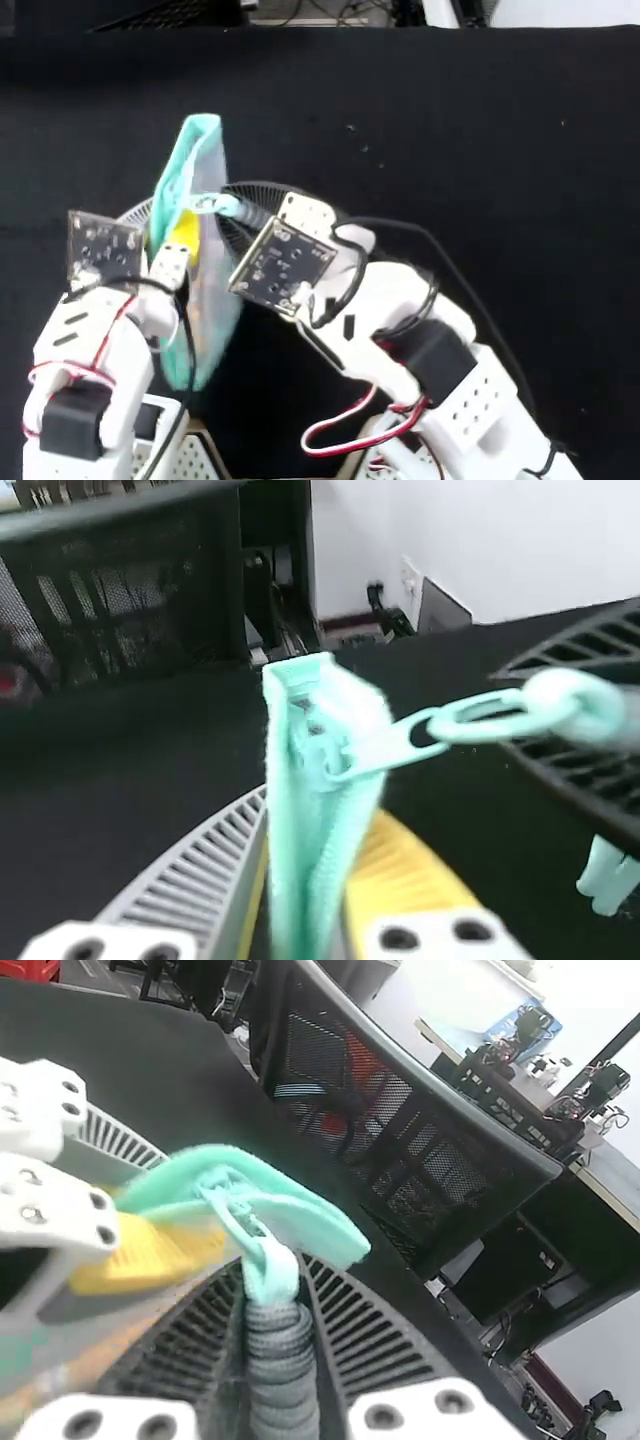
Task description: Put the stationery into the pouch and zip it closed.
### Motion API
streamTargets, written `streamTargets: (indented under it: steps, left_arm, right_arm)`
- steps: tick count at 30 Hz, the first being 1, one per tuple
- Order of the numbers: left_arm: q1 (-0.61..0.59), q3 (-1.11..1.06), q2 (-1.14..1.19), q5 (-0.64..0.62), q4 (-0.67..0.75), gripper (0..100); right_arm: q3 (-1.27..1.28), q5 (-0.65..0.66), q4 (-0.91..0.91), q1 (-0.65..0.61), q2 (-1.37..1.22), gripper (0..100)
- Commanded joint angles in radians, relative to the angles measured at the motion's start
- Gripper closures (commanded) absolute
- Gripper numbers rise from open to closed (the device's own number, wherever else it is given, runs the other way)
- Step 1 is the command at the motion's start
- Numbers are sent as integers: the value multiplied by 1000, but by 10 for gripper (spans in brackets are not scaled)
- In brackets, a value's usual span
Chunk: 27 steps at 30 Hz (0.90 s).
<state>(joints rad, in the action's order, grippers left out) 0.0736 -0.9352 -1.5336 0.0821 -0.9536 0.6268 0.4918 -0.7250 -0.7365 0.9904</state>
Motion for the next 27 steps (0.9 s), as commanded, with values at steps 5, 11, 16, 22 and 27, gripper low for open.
streamTargets:
  steps: [5, 11, 16, 22, 27]
  left_arm:
    - [7, -2, -57, 31, -3, 971]
    - [12, -48, -63, 31, 0, 971]
    - [82, -76, -55, 31, 5, 971]
    - [88, -76, -55, 31, 5, 971]
    - [88, -76, -55, 31, 5, 971]
  right_arm:
    - [-25, 6, 9, 11, 21, 986]
    - [-4, 6, 8, 69, 22, 985]
    - [13, 6, 6, 32, 22, 977]
    - [16, -2, 0, -2, 22, 886]
    - [13, -2, 0, -3, 28, 922]
